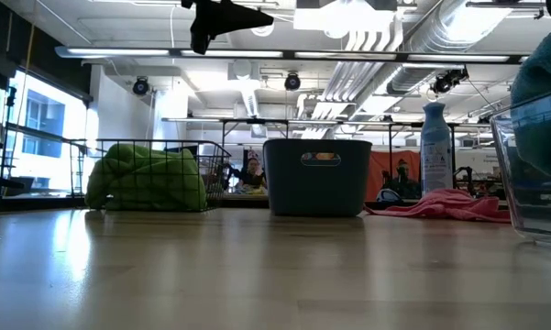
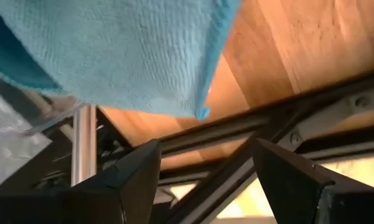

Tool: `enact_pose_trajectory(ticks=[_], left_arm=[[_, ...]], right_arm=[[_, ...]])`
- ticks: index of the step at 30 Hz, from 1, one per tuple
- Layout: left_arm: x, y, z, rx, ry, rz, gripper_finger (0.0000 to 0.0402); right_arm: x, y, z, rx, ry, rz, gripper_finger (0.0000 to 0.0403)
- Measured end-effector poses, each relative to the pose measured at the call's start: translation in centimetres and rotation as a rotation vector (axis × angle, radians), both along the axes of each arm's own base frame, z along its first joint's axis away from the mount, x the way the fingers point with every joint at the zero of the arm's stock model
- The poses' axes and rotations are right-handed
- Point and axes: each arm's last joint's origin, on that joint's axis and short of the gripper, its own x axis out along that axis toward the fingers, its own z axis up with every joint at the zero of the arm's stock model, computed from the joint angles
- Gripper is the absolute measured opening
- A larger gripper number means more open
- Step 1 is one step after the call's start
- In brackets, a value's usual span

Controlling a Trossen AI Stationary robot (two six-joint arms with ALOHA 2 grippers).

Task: Sort microfiber towel by color & place in baskets
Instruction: Put the blue towel into the transparent bin

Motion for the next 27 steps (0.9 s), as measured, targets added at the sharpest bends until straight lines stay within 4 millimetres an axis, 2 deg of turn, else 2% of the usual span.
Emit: enact_pose_trajectory(ticks=[12,15,19,25,27], left_arm=[[0.0,0.0,0.0,0.000,0.000,0.000,0.0234],[0.0,0.0,0.0,-0.001,-0.003,0.000,0.0234],[0.1,0.0,0.3,-0.007,-0.031,0.000,0.0234],[0.1,0.0,0.4,-0.009,-0.041,0.001,0.0234],[0.1,0.0,0.4,-0.003,-0.041,0.000,0.0234]], right_arm=[[1.2,1.9,-2.0,-0.108,-0.062,0.173,0.0250],[1.4,2.0,-2.4,-0.116,-0.063,0.209,0.0238],[1.6,2.2,-2.5,-0.127,-0.084,0.216,0.0184],[1.9,2.5,-2.4,-0.106,-0.124,0.208,0.0036],[1.9,2.6,-2.4,-0.094,-0.133,0.199,0.0011]])
